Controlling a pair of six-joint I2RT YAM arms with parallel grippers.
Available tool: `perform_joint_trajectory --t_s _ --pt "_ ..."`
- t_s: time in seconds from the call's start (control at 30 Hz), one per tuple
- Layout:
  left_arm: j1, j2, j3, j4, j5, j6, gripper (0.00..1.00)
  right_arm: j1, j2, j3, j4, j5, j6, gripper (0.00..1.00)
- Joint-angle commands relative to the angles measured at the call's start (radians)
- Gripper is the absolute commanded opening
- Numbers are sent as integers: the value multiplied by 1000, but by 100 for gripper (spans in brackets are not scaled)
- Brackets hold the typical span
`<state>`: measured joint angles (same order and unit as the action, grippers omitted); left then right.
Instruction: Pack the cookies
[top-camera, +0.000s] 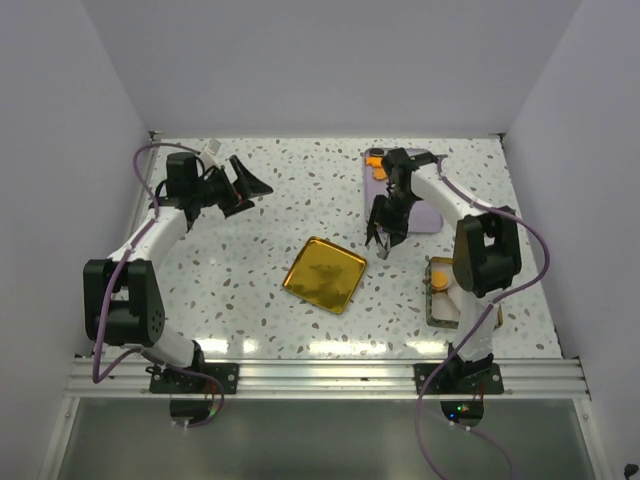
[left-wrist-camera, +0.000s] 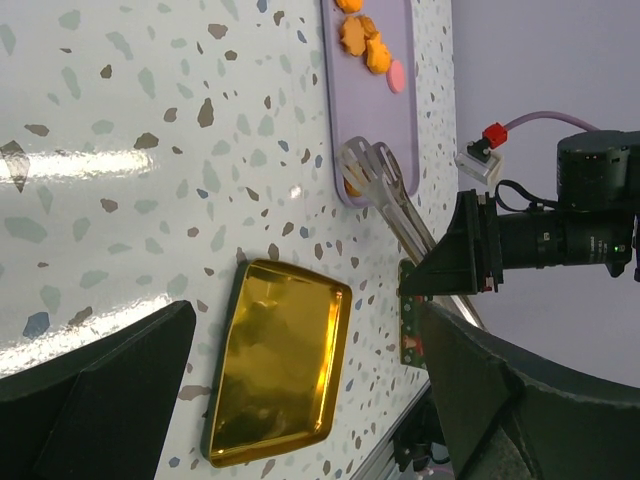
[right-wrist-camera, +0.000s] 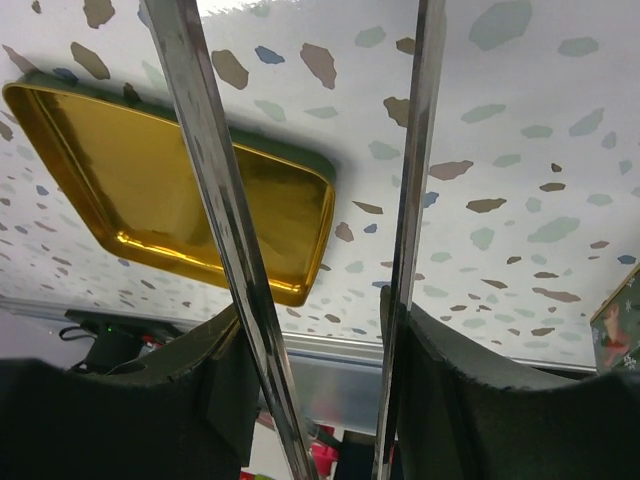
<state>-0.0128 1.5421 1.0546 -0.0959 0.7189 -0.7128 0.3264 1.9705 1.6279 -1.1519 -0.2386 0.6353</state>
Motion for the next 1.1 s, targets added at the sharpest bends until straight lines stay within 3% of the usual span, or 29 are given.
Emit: perform_joint_trajectory --t_s 0.0,0.6,1.07 --pt "10 -33 5 7 17 29 100 0 -76 -20 1 -18 0 51" --pt "10 -54 -7 9 14 24 100 0 -156 -91 11 -13 14 49" --pt "10 -59 -10 9 7 22 100 -23 -124 42 -6 -25 23 49"
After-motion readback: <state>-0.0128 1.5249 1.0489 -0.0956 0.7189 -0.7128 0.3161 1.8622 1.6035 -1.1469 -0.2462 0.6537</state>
